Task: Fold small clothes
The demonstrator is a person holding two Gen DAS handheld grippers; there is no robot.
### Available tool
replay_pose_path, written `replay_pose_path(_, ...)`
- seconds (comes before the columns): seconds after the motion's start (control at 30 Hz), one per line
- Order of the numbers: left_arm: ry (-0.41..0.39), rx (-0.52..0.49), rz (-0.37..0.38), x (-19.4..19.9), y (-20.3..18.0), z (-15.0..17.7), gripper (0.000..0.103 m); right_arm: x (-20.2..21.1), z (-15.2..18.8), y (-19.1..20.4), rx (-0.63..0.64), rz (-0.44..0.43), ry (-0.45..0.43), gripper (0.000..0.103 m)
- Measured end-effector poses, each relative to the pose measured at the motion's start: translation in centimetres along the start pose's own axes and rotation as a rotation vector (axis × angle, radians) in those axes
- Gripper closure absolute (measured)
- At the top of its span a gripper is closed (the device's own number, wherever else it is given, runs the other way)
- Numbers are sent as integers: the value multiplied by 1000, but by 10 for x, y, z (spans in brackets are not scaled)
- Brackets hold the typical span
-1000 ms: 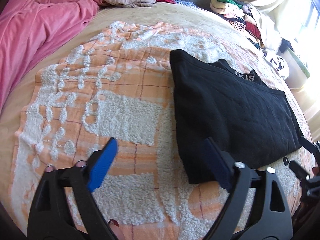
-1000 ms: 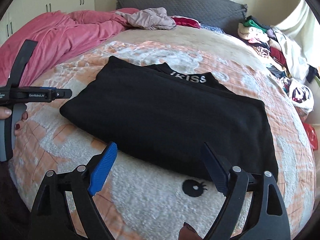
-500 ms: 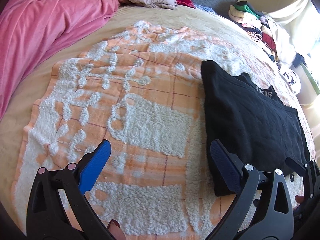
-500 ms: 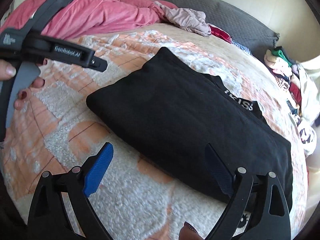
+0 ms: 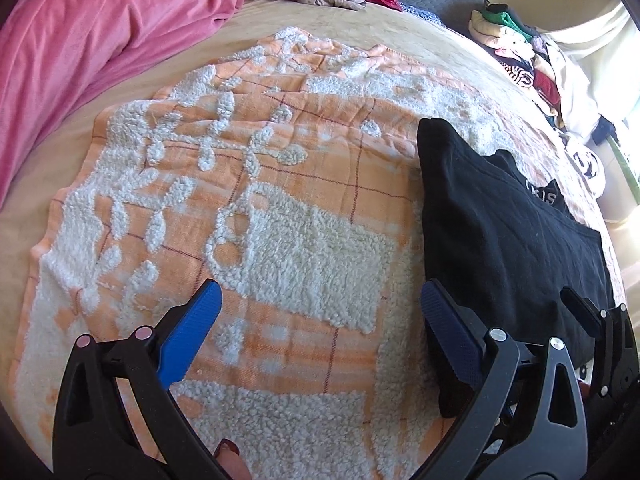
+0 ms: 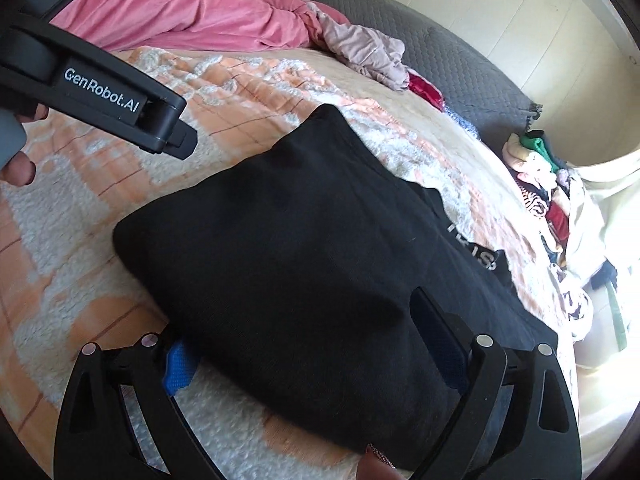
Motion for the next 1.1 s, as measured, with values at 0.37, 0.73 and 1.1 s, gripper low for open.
replay_pose_path(0.37,25,85,297,-11,-56,-35,10,31,6,-7,77,-5,-156,81)
replay_pose_path(0.73,110,87,451,-24,-122,-38,23,58,20,-60,7,37,-268,86)
replay_pose_path(1.1,43,-47,426,21,-208,-40,77,86,47,-118,-207,12,-307,95)
Point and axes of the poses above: each gripper's, at about its wrist camera, not at the fingertips, and x roughly against the way its jaws point, y to its left, z to its underside, the point moved 9 cm from there along -x, roughly the way its jaws point, and after that the axes turned 12 degrees about y, right-handed, at the moved point
